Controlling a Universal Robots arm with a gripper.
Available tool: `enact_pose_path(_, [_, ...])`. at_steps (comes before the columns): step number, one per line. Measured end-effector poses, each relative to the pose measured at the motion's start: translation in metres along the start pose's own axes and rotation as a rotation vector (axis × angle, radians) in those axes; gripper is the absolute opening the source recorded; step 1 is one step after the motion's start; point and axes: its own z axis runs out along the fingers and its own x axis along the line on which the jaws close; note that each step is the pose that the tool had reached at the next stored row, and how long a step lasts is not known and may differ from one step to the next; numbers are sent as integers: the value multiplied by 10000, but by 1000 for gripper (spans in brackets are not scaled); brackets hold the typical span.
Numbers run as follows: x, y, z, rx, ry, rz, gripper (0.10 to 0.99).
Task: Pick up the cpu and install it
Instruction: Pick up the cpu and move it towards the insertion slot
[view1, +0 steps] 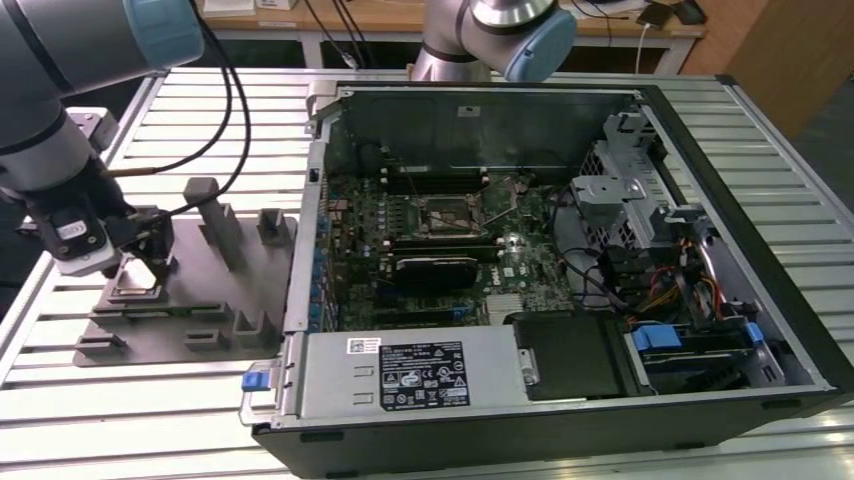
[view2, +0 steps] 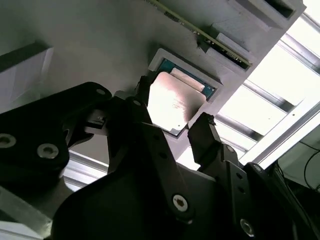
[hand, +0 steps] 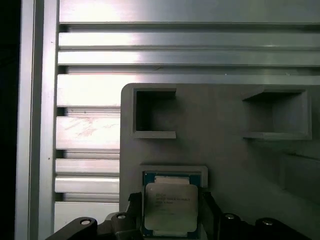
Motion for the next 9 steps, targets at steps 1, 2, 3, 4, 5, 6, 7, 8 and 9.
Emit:
enact_pose_path(1, [4,0,6,1,2,-64,588])
enact_pose_path(2, [5,-1,13,1,2,-96,588])
enact_pose_path(3, [5,-1,17,2,4,-103,588])
enact_pose_path(4, [6,-2,22,3,4,-103,588])
enact_pose_path(5, [6,-3,28,3,5,-102,588])
enact_pose_path(6, [6,-4,33,2,4,-103,588])
enact_pose_path(7, [5,-4,37,2,4,-103,588])
enact_pose_path(8, [5,-5,40,2,5,-103,588])
enact_pose_path(9, [5,-6,44,2,4,-103,588])
